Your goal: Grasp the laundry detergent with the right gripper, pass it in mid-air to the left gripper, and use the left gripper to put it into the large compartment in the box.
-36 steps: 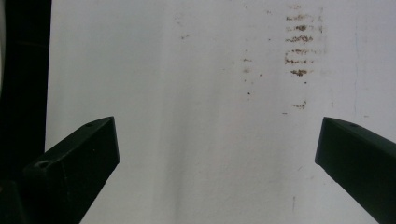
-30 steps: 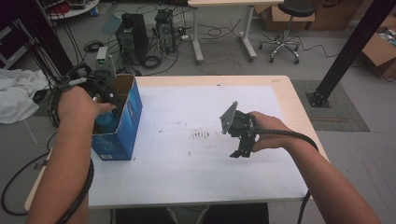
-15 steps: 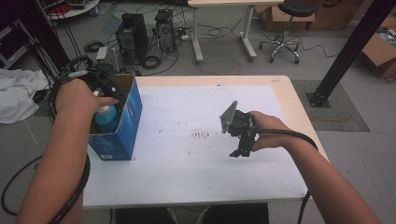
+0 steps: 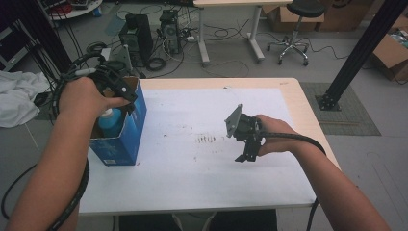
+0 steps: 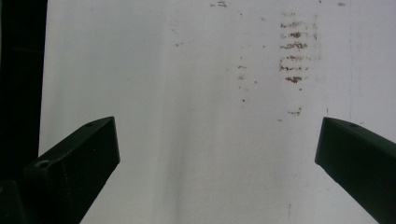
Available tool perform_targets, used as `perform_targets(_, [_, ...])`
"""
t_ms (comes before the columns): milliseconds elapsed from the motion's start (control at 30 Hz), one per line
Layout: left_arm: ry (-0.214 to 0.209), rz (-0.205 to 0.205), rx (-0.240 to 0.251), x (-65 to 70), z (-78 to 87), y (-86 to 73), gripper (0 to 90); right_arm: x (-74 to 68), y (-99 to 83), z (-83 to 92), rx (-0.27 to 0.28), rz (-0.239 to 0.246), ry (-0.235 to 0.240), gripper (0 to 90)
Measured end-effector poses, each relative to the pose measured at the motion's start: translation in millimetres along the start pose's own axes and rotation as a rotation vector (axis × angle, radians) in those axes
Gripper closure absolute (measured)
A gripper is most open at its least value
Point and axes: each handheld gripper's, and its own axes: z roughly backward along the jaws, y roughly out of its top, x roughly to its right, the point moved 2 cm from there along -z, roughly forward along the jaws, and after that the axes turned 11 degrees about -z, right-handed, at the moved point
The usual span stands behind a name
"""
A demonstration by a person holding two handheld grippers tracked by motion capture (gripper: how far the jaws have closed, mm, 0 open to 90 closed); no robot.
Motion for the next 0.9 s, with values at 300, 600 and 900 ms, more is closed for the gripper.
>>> perform_targets(300, [0.005,-0.052,-0.002,11.7,5.7,4.0,6.1,-0.3,1.0,0.4,-0.005,-0.001,0.001,0.0])
perform_targets(600, [0.001,-0.117,-0.001,26.0,7.1,10.8,2.6,-0.9,-0.9,2.8,0.0,-0.006,0.005,0.0])
perform_targets(900, [-0.009,-0.256,0.023,47.9,8.1,19.8,0.1,-0.5,-3.7,7.2,-0.002,-0.012,0.004,0.0])
